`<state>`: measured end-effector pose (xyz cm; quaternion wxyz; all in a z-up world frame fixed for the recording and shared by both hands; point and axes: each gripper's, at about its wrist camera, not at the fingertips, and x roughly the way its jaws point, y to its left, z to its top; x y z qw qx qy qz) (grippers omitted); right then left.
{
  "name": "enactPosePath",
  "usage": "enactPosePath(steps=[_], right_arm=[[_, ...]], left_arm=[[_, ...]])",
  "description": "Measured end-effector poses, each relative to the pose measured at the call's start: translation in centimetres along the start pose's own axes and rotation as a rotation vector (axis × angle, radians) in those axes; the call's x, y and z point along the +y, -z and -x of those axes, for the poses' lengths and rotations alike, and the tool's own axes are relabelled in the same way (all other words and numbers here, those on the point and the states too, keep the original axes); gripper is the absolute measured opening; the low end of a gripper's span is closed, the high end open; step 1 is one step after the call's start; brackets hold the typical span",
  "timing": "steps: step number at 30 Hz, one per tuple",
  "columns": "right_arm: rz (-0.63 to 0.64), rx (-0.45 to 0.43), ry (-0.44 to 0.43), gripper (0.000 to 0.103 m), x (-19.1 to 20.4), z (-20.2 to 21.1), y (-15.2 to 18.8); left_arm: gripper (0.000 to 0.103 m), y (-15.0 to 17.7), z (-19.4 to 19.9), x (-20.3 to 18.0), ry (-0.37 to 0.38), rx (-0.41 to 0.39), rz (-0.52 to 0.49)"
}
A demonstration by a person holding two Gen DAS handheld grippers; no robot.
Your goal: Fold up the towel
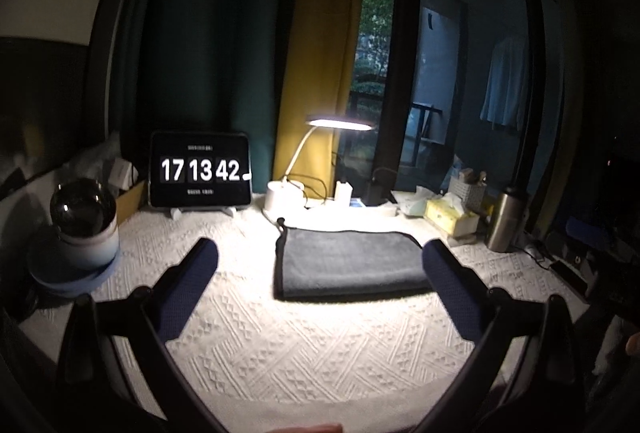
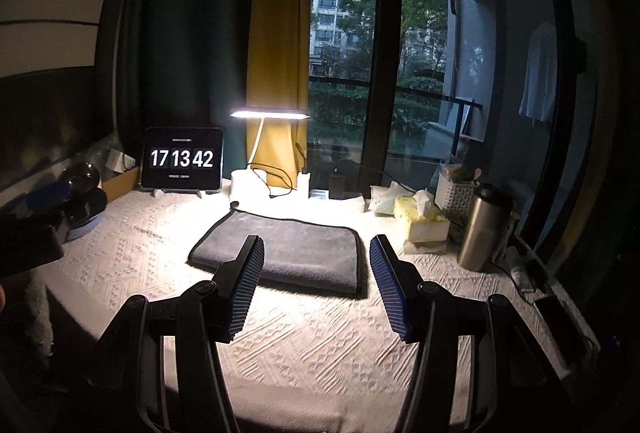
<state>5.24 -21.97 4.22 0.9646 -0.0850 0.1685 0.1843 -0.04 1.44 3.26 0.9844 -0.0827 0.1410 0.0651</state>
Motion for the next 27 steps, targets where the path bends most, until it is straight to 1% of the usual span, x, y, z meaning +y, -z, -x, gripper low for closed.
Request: enactPosePath(steps=[4, 7, 10, 27], right_arm=[[-0.014, 0.004, -0.005, 0.058, 0.0, 0.1, 0.4], [-0.009, -0.005, -0.007, 0.058, 0.2, 0.4, 0.3], [-0.007, -0.015, -0.005, 0.058, 0.3, 0.8, 0.3], [0.002, -0.017, 0.003, 0.058, 0.4, 0.8, 0.3]], left_arm=[[0.103, 0.2, 0.6, 0.5, -0.005, -0.002, 0.011], [0.103, 0.1, 1.4, 0.6, -0.012, -0.037, 0.004], [0.103, 0.1, 1.9, 0.5, -0.019, -0.055, -0.002], [0.103, -0.1, 1.7, 0.5, -0.018, -0.036, -0.004]])
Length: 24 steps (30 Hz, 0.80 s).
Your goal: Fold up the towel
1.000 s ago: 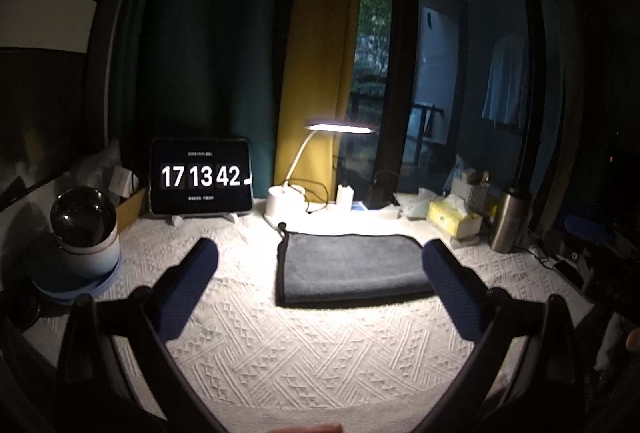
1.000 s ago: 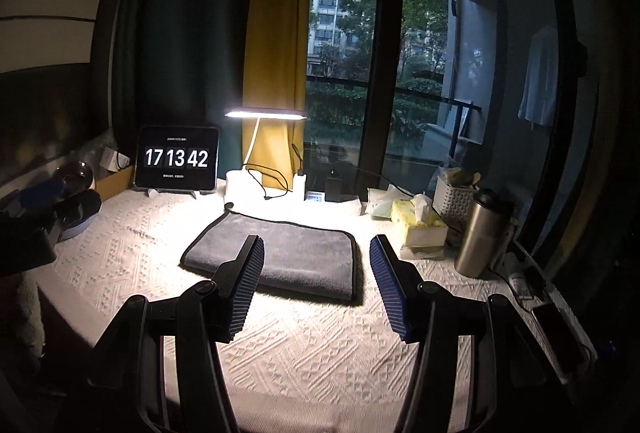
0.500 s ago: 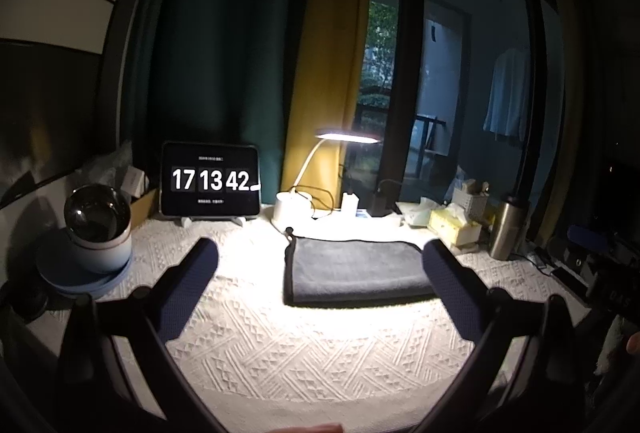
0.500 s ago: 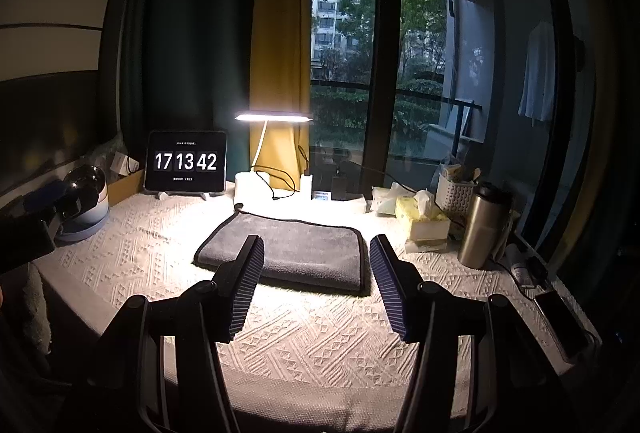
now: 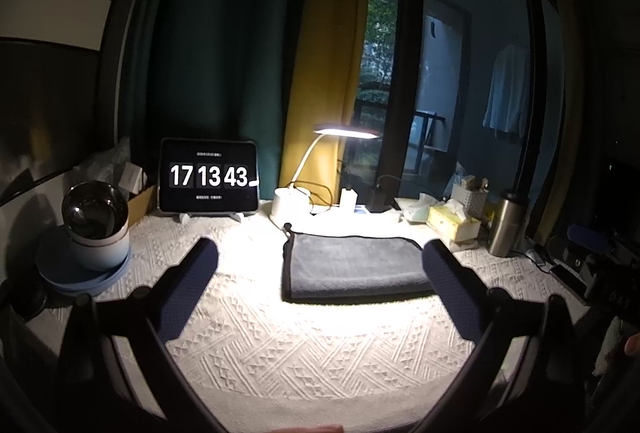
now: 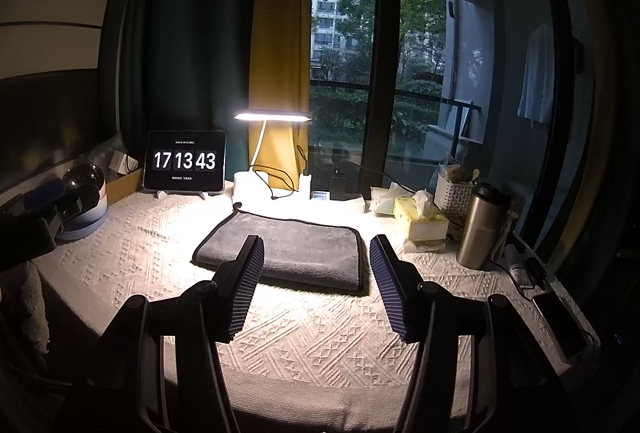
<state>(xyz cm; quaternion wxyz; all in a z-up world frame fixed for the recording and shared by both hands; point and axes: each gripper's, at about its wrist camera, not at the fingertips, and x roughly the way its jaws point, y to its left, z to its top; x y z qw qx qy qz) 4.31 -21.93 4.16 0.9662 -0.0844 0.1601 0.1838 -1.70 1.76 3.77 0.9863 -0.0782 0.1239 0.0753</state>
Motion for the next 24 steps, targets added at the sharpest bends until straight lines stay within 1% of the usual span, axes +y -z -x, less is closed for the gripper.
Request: enactPosePath(steps=[24], right_arm=[[-0.003, 0.004, -0.001, 0.058, 0.02, 0.12, 0.29]], left_arm=[[0.103, 0.2, -0.15, -0.36, -0.004, 0.009, -0.004]])
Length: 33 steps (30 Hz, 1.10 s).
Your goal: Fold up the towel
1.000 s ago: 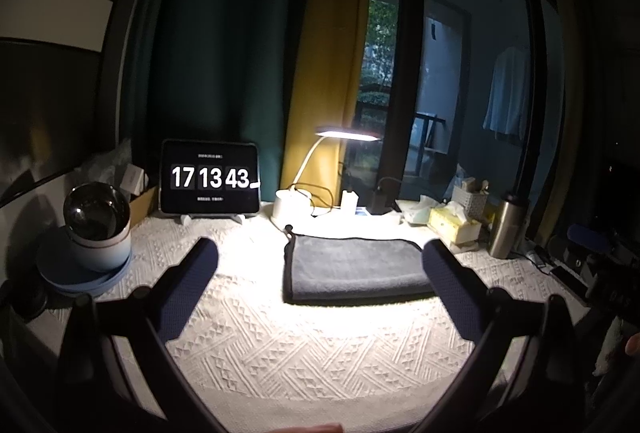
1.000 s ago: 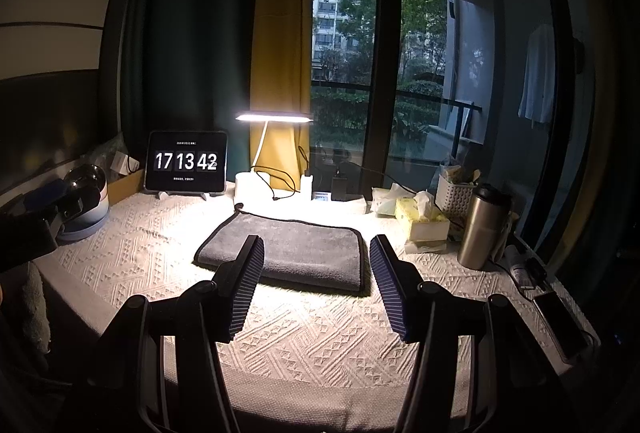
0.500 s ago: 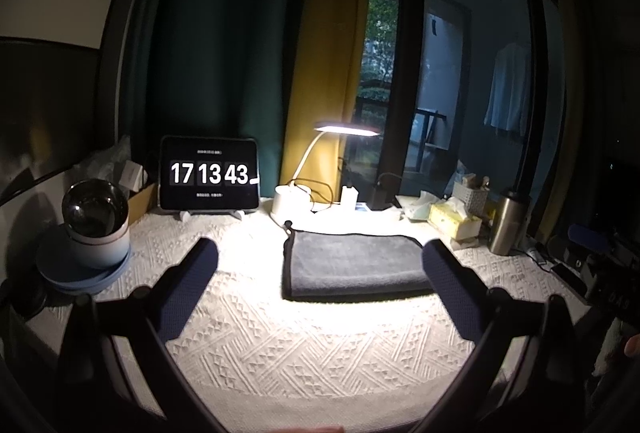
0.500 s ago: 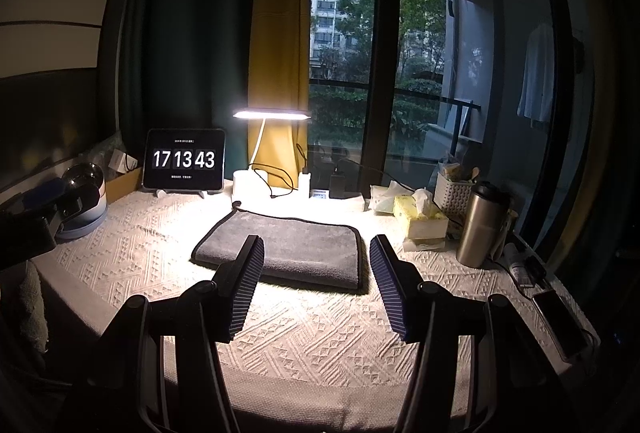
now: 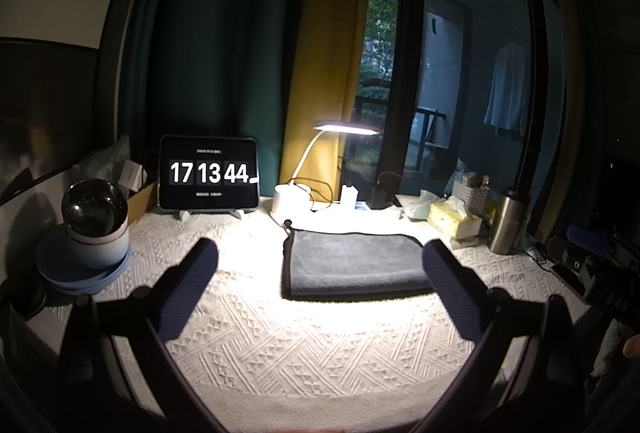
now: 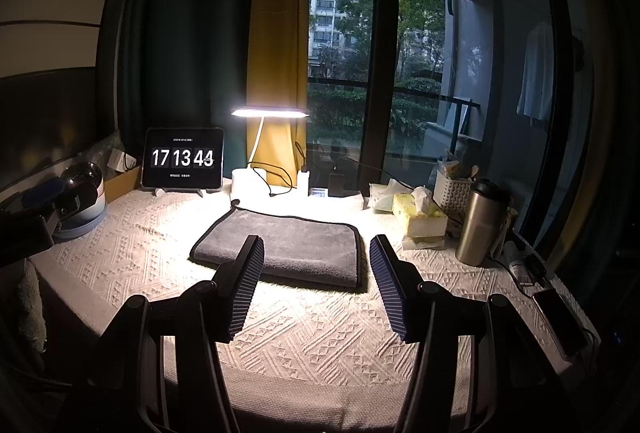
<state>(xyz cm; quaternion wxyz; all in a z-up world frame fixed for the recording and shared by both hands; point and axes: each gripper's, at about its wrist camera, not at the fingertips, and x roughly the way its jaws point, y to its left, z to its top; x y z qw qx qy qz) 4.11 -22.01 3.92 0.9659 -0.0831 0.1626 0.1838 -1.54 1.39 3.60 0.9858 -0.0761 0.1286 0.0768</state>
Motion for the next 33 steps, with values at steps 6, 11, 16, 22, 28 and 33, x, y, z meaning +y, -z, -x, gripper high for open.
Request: enactPosePath(steps=[6, 11, 16, 22, 28, 33], right_arm=[[0.0, -0.001, 0.0, 0.058, -0.01, 0.02, -0.01], [0.0, 0.0, -0.001, 0.058, -0.06, -0.02, -0.04], [0.0, 0.0, -0.001, 0.058, -0.1, -0.03, -0.06], [0.0, 0.001, 0.0, 0.058, -0.14, -0.04, 0.02], [0.0, 0.005, 0.0, 0.058, -0.21, -0.04, 0.3], [-0.003, 0.005, 0.001, 0.058, -0.33, -0.14, 0.45]], left_arm=[[0.103, -0.01, 0.0, 0.0, -0.003, 0.001, 0.001], [0.103, -0.07, -0.03, 0.03, -0.001, 0.002, 0.002], [0.103, 0.25, -0.09, -0.25, 0.001, 0.006, 0.002], [0.103, 0.3, -0.16, -0.31, 0.002, 0.008, 0.002], [0.103, 0.38, -0.16, -0.5, 0.005, 0.006, -0.001], [0.103, 0.24, -0.28, -0.49, 0.008, 0.01, 0.0]])
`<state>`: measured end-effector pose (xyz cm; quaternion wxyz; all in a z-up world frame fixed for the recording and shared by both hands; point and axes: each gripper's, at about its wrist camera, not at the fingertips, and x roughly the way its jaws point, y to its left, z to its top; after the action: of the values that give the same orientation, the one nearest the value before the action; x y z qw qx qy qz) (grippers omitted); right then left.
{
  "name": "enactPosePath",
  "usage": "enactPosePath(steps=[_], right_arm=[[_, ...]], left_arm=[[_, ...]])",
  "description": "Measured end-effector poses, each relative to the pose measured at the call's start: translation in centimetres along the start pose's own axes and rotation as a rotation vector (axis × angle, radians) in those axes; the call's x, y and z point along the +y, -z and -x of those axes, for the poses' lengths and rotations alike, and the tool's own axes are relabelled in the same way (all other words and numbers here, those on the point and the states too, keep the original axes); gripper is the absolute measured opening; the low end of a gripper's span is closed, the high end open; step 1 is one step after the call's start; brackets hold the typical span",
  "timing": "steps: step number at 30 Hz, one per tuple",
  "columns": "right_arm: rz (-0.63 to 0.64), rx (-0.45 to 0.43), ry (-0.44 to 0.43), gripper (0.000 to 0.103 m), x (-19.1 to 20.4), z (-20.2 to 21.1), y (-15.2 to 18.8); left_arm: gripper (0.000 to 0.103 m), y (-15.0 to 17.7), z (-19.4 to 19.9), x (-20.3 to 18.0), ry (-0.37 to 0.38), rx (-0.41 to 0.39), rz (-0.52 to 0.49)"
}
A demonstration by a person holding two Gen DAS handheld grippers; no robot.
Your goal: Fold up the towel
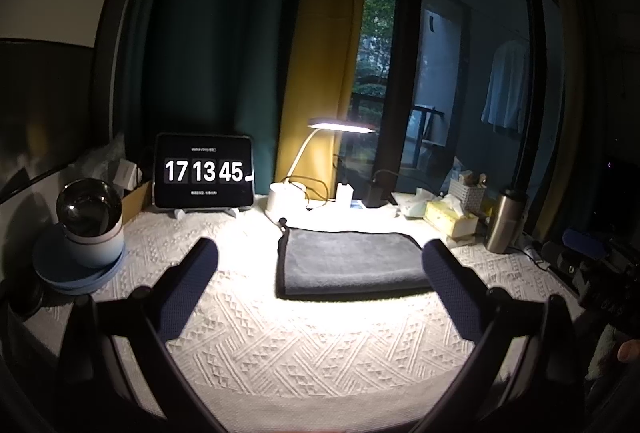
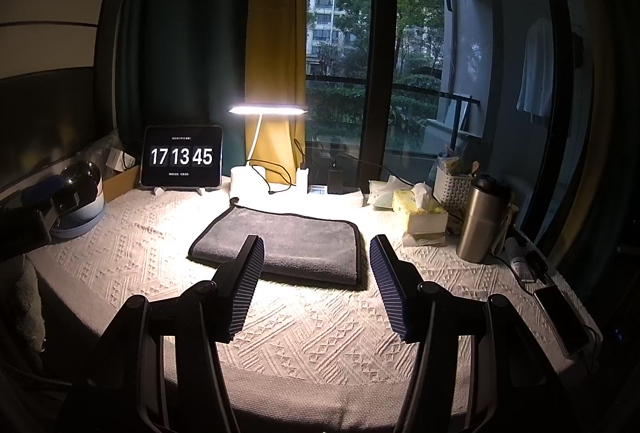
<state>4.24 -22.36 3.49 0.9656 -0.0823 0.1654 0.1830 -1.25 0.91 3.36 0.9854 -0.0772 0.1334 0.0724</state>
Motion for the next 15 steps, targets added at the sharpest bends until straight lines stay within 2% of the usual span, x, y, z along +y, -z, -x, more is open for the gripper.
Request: enactPosePath(steps=[15], right_arm=[[-0.008, 0.013, -0.003, 0.058, -0.25, -0.21, 0.28]], left_arm=[[0.103, 0.06, -0.44, -0.36, 0.004, 0.018, -0.006]])
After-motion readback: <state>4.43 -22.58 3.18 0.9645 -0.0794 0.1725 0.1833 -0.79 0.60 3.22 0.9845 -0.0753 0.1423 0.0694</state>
